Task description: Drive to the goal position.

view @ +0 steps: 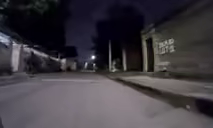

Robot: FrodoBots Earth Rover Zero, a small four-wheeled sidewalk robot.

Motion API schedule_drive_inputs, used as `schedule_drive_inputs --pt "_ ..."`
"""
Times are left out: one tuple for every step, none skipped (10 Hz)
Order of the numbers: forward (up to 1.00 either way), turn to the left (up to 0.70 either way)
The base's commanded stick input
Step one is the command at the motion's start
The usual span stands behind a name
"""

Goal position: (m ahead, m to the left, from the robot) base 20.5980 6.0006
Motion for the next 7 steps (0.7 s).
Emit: schedule_drive_inputs --pt "1.0 -0.4" --pt "1.0 -0.14" --pt "1.0 0.0" --pt "1.0 0.0" --pt "1.0 0.0" --pt "1.0 0.0" --pt "1.0 0.0"
